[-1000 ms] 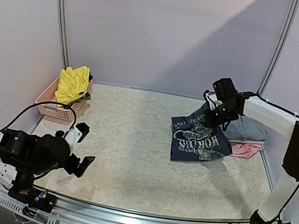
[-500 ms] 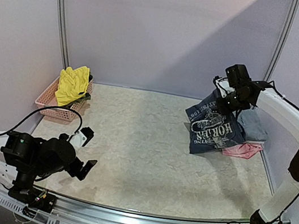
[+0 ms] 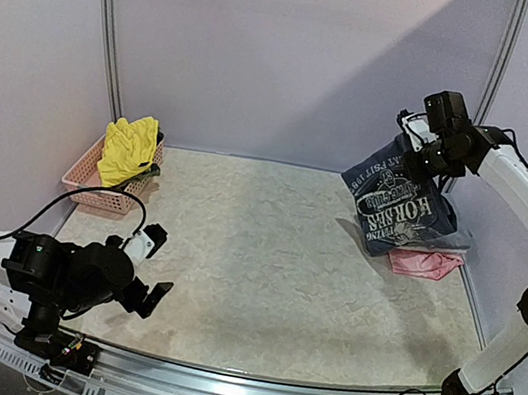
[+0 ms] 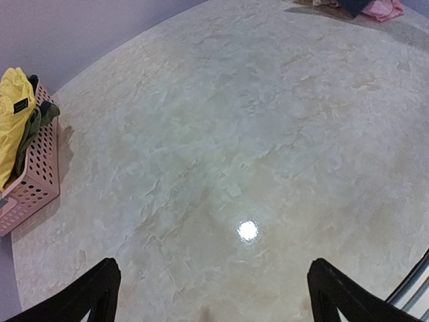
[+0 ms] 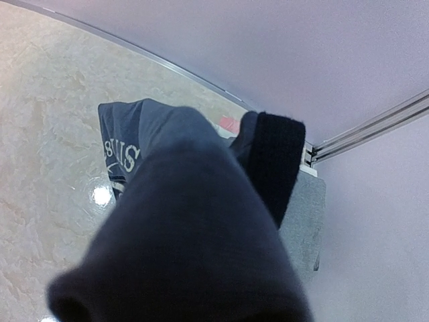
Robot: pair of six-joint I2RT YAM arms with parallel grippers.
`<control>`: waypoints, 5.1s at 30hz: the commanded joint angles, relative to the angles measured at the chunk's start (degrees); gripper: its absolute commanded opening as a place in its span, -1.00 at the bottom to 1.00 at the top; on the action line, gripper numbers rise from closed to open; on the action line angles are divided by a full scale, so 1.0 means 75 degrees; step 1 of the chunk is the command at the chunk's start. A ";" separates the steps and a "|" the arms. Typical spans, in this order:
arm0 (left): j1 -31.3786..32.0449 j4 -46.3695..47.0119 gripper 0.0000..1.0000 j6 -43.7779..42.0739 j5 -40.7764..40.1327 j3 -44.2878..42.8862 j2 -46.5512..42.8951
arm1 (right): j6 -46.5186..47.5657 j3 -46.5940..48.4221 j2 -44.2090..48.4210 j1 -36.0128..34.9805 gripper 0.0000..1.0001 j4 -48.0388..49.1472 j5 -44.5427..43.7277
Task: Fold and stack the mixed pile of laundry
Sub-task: Place the square-folded tank top at the corner of the board, then reset both arms
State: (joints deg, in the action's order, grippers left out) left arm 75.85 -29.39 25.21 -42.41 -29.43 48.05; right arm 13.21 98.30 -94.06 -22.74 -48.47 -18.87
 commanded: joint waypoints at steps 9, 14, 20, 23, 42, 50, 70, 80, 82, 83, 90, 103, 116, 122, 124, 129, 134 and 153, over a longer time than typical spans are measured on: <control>-0.0048 0.0100 0.99 -0.0028 0.0077 0.0081 0.0077 | 0.0434 0.0675 -0.0215 0.1037 -1.00 0.0122 0.0253; -0.0048 0.0112 0.99 -0.0022 0.0088 0.0080 0.0128 | 0.0596 0.0985 -0.0840 0.1642 -1.00 0.0444 0.0664; -0.0048 0.0132 0.99 -0.0022 0.0077 0.0069 0.0196 | 0.0766 0.1872 -0.1987 0.2161 -1.00 0.0435 0.1138; -0.0048 0.0132 0.99 -0.0022 0.0076 0.0086 0.0213 | 0.0835 0.2218 -0.2425 0.2314 -1.00 0.0436 0.1258; -0.0048 0.0168 0.99 -0.0033 0.0099 0.0080 0.0307 | 0.1202 0.2742 -0.3814 0.3362 -1.00 0.0936 0.1462; -0.0048 0.0168 0.99 -0.0027 0.0112 0.0088 0.0309 | 0.1152 0.2903 -0.4278 0.3574 -1.00 0.1047 0.1247; -0.0048 0.0170 0.99 -0.0022 0.0147 0.0081 0.0356 | 0.0781 0.2891 -0.4681 0.3618 0.45 0.1892 -0.0357; -0.0048 0.0159 0.99 0.0002 0.0146 0.0081 0.0336 | -0.1020 0.2655 -0.3194 0.3589 0.96 0.1764 0.1615; -0.0046 0.0153 0.99 0.0002 0.0147 0.0082 0.0347 | -0.1394 0.2639 -0.2986 0.3556 0.98 0.1686 0.2132; -0.0047 0.0156 0.99 0.0002 0.0147 0.0082 0.0351 | -0.1566 0.2637 -0.2901 0.3524 0.98 0.1673 0.2274; -0.0048 0.0146 0.99 0.0014 0.0100 0.0080 0.0323 | -0.2538 0.2378 -0.2321 0.3235 0.98 0.1733 0.3265; -0.0059 -0.0079 0.99 0.0243 -0.0042 -0.0476 0.0563 | -0.3880 -0.1357 0.0231 0.1690 0.98 0.4003 0.3711; -0.0159 -0.0017 0.99 -0.0014 -0.0438 -0.1414 0.1639 | -0.4710 -0.5166 0.3206 0.0362 0.98 0.5530 0.4656; -0.0329 0.0323 0.99 -0.0262 -0.0463 -0.1652 0.2092 | -0.5080 -0.6922 0.4569 0.0049 0.98 0.5624 0.4803; -0.0416 0.0467 0.99 -0.0305 -0.0453 -0.1666 0.2228 | -0.5238 -0.7421 0.5036 0.0033 0.98 0.5685 0.4897; -0.0727 0.0941 0.99 -0.0467 -0.0343 -0.1665 0.2571 | -0.5426 -0.8389 0.6108 0.0032 0.98 0.5507 0.4748; -0.1037 0.1254 0.99 -0.0598 -0.0157 -0.1710 0.2770 | -0.5543 -0.9122 0.7219 0.0033 0.98 0.5426 0.4208; -0.1325 0.1222 0.99 -0.0583 -0.0013 -0.1599 0.2646 | -0.5802 -0.9862 0.8634 0.0036 0.98 0.5410 0.3369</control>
